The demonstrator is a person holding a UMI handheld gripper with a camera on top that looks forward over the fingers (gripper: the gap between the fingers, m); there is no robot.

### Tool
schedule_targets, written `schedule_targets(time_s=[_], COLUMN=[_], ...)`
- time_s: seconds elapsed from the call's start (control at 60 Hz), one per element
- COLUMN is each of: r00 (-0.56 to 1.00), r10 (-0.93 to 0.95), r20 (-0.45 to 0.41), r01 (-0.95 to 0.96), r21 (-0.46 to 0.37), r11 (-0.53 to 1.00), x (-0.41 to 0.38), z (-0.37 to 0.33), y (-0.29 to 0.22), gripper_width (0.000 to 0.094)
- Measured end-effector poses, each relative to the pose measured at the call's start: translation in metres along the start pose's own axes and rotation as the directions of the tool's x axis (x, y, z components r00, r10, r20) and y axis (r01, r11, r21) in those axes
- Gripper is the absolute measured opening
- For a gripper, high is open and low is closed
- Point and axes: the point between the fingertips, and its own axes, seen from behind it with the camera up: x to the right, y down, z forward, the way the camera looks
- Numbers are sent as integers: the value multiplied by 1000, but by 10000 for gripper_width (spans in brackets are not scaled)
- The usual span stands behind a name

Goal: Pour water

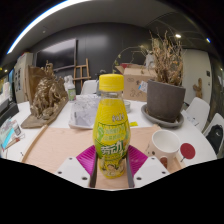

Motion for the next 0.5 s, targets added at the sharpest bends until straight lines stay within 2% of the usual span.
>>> schedule_targets(time_s=[0.083,0.167,0.35,0.5], r00=[1000,1000,999,947], r10=[8,-5,15,282], r20=[16,20,31,157], r01=[-8,5,-15,-293], r21=[3,3,1,51], r11=[1000,1000,1000,955], x=[-1,1,-2,-13], z=[0,2,-9,-37], y=[0,-2,-20,-84], gripper_width=[377,271,270,270])
